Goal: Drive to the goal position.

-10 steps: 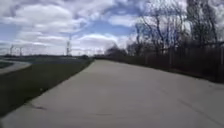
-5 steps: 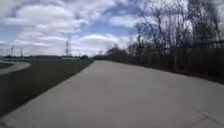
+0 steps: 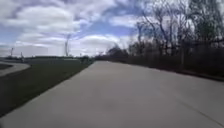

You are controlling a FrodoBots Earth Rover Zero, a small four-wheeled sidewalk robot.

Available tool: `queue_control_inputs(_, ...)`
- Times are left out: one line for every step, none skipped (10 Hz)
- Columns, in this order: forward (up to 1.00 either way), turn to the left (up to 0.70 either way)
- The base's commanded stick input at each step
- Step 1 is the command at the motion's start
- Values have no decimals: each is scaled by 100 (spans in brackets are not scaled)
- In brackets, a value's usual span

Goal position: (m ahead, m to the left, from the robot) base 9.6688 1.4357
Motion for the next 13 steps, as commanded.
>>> queue_control_inputs(95,0)
queue_control_inputs(95,0)
queue_control_inputs(95,0)
queue_control_inputs(95,0)
queue_control_inputs(95,0)
queue_control_inputs(95,0)
queue_control_inputs(95,0)
queue_control_inputs(95,0)
queue_control_inputs(95,0)
queue_control_inputs(95,0)
queue_control_inputs(95,0)
queue_control_inputs(95,0)
queue_control_inputs(95,0)
